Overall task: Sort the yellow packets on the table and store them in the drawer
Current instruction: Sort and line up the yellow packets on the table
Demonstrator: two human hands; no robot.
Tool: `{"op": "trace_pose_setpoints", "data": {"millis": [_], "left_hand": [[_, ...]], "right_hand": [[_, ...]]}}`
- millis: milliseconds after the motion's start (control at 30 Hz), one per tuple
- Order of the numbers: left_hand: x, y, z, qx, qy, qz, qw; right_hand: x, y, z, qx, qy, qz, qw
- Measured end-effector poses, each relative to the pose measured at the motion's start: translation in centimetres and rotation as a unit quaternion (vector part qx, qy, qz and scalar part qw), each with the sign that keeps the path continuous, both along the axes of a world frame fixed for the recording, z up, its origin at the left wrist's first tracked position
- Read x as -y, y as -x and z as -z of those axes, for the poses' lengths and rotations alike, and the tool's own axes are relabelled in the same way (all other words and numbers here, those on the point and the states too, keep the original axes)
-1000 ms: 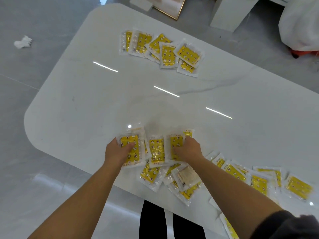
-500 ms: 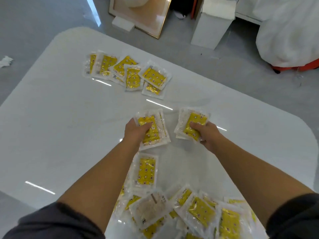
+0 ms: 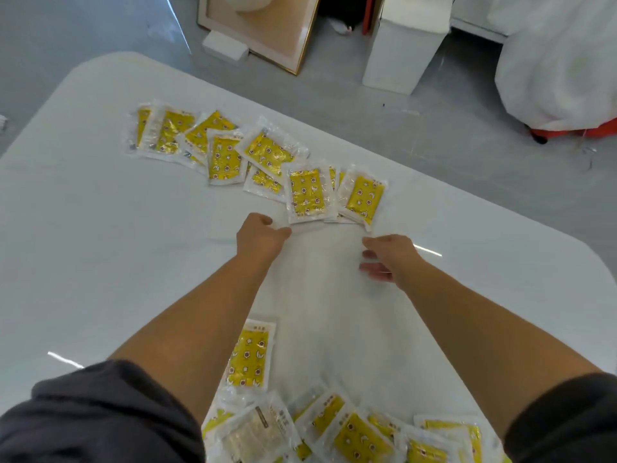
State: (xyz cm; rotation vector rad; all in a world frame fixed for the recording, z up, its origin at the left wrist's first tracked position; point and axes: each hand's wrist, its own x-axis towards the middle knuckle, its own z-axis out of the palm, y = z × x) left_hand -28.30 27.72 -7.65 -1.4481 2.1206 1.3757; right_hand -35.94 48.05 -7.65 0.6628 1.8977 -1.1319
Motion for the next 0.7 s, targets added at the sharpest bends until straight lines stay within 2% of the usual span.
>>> {"op": "trace_pose_setpoints", "data": {"millis": [167, 300, 400, 500, 567, 700], "left_hand": [[-0.1, -2.9, -1.0, -0.021, -0.015, 0.001, 1.0], [-0.4, -7.4, -2.5, -0.015, -0.012, 0.04, 0.999], [0.2, -12.5, -3.4, 0.013, 0.016, 0.065, 0.998], [1.6, -17.9, -3.4, 0.055, 0.055, 0.065, 0.995], [2.5, -21.2, -2.9, 0.093, 0.085, 0.056, 0.99], [3.2, -25.9, -2.2, 0.2, 0.122, 0.093, 0.968]], "right_hand": [[0.4, -1.9, -0.4, -0.024, 0.005, -0.055, 0.998], [1.4, -5.5, -1.2, -0.022, -0.007, -0.148, 0.989], [2.0, -10.0, -1.5, -0.027, -0.014, -0.253, 0.967], [3.1, -14.4, -1.5, -0.055, -0.038, -0.365, 0.929], [4.1, -16.8, -1.3, -0.062, -0.049, -0.378, 0.923], [6.6, -20.2, -1.2, -0.04, -0.067, -0.332, 0.94]]}}
